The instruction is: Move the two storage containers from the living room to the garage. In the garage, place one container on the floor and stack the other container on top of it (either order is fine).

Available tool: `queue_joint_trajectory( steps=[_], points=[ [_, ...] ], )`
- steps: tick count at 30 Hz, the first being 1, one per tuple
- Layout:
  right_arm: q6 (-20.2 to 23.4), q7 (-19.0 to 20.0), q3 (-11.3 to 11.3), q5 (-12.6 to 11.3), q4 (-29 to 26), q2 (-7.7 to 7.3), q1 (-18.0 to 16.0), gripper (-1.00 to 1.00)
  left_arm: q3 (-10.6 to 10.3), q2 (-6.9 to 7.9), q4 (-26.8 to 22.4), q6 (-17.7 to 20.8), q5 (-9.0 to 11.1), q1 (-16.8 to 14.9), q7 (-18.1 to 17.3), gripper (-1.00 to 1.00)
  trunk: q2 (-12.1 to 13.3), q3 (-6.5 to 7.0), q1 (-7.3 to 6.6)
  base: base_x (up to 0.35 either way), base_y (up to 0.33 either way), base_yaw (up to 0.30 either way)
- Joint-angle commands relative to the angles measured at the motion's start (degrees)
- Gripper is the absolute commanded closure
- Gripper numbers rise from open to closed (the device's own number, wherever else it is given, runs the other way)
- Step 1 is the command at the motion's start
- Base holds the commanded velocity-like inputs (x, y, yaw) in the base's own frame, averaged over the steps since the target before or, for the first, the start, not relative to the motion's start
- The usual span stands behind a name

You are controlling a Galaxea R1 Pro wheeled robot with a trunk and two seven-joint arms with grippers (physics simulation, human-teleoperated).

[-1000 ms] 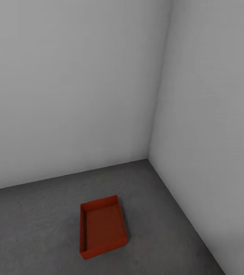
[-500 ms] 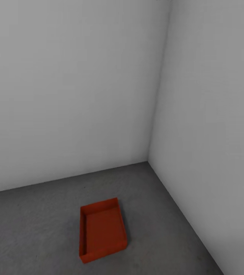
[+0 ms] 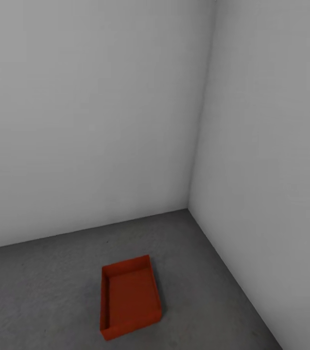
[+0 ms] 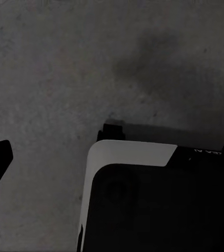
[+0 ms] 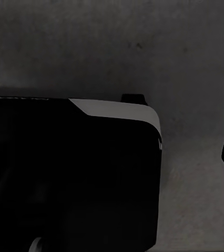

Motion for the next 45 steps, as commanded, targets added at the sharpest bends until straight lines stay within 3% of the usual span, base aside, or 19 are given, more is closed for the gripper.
queue_joint_trajectory(
  steps=[1,30,45],
  points=[
    [-0.1,-0.2,0.5,-0.5,0.0,0.02,0.0,-1.0,0.0,0.02,0.0,0.1,0.6,0.0,-0.3,-1.0,-0.1,0.02,0.01,0.0,0.0,0.0],
    [-0.2,-0.2,0.5,-0.4,0.0,0.04,0.0,-1.0,0.0,-0.12,0.0,-0.5,0.4,1.1,-1.5,-1.0,-0.1,2.6,0.01,0.0,0.0,0.0],
    [-0.3,-0.2,0.4,-0.7,0.0,-0.08,0.0,-1.0,0.0,-0.09,0.0,-0.7,0.5,1.2,-2.6,-1.0,-0.1,2.78,0.01,0.0,0.0,0.0]
  ],
)
